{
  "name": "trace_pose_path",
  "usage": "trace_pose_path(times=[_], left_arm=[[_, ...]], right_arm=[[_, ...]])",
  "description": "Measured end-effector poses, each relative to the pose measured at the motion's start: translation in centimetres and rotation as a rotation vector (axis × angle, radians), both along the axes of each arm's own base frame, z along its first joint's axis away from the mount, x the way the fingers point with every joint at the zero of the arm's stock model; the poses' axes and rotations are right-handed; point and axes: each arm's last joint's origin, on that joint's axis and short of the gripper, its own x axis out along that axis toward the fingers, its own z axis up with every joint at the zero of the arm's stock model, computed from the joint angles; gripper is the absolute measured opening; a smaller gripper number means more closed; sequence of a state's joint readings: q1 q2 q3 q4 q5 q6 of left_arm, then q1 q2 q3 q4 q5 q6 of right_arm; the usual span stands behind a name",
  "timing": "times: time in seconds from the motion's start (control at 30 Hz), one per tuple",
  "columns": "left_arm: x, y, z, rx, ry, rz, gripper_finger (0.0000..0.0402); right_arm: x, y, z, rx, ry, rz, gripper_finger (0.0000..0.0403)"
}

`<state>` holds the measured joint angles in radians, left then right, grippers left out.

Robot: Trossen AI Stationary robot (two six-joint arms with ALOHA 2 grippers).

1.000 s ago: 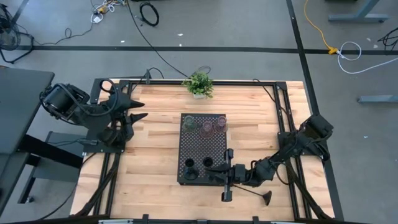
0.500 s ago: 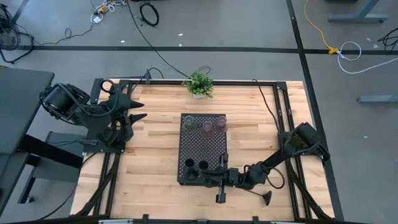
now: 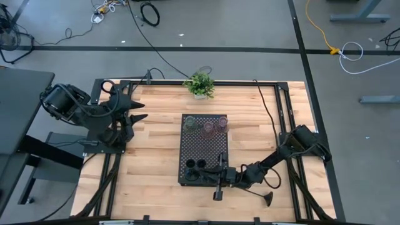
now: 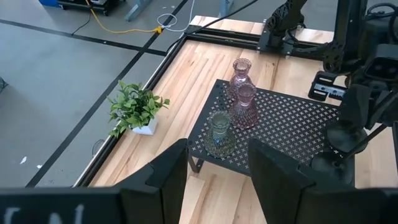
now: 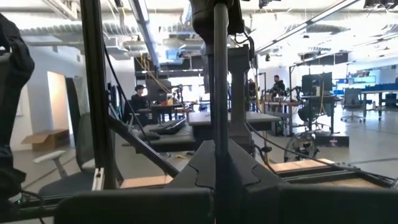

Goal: Pick & Place candle stick holders
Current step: Align the left black candle holder with the black candle holder on the shelf

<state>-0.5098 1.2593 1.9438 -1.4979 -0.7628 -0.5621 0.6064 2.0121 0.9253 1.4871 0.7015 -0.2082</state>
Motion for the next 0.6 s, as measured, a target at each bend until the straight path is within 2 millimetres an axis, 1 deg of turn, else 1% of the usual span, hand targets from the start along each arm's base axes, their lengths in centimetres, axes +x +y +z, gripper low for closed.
trace_pose_path(times=[0.6], left_arm=[[0.01, -0.06, -0.04, -0.015, 0.009, -0.016, 0.0170]], right_arm=[[0.48, -0.68, -0.57, -0.007, 0.053, -0.047, 0.0000]])
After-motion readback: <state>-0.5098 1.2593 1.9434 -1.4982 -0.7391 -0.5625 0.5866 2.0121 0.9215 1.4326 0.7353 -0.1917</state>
